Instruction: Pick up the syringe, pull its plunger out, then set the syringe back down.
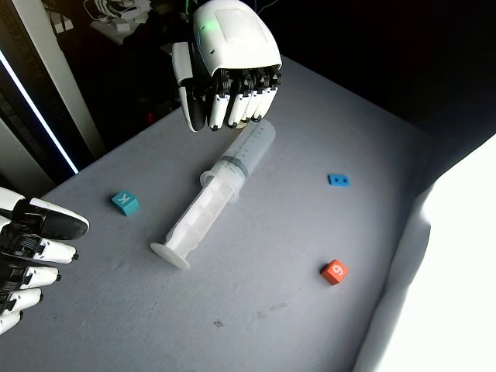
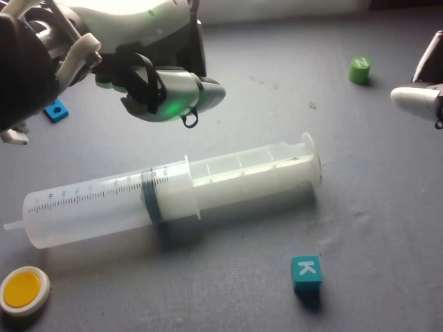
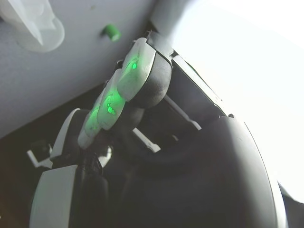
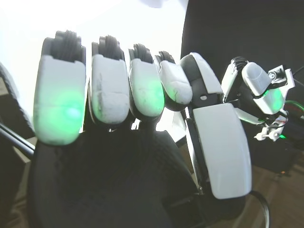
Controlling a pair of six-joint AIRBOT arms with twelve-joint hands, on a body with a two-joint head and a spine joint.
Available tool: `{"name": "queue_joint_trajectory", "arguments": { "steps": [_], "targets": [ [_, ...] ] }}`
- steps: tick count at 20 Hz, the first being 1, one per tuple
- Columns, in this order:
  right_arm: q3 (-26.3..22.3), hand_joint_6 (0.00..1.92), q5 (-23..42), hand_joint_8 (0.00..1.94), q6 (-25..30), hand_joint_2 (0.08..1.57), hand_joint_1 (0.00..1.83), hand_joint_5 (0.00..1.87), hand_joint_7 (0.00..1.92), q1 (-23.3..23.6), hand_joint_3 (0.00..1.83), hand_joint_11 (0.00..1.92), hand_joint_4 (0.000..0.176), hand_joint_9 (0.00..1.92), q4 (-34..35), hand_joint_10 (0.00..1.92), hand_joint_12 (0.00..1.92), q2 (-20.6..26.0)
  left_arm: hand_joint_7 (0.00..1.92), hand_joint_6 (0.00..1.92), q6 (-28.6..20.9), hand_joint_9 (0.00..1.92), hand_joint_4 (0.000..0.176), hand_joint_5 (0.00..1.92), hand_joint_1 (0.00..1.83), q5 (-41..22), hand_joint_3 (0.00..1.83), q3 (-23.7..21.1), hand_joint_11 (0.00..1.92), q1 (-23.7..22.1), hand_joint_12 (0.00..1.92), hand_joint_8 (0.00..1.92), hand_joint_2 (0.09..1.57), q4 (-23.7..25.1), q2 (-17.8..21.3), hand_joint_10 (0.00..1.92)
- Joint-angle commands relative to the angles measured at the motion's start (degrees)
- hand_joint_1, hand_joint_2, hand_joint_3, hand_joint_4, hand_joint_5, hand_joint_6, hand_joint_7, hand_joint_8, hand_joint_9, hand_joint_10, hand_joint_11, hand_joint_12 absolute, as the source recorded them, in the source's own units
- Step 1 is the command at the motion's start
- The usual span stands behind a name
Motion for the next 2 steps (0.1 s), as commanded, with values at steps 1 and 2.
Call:
{"name": "queue_joint_trajectory", "arguments": {
  "steps": [1,2],
  "targets": [
    [-0.04,1.92,8.71,1.94,-0.43,1.41,1.00,1.40,1.54,0.25,0.00,1.71,0.000,1.61,-2.32,1.92,1.92,0.33,1.49,1.92,0.08,1.53,0.176,1.29,0.78,0.30,0.00,0.15,1.45,-0.63,1.92,1.92,1.47,2.31,0.49,1.92],
    [-0.03,1.92,10.74,1.94,-0.48,1.41,0.98,1.41,1.55,0.25,0.00,1.70,0.000,1.61,-5.12,1.92,1.92,0.43,1.50,1.92,0.08,1.54,0.176,1.27,0.78,0.30,0.00,0.15,1.42,-0.44,1.92,1.92,1.46,2.33,0.56,1.92]
  ]
}}
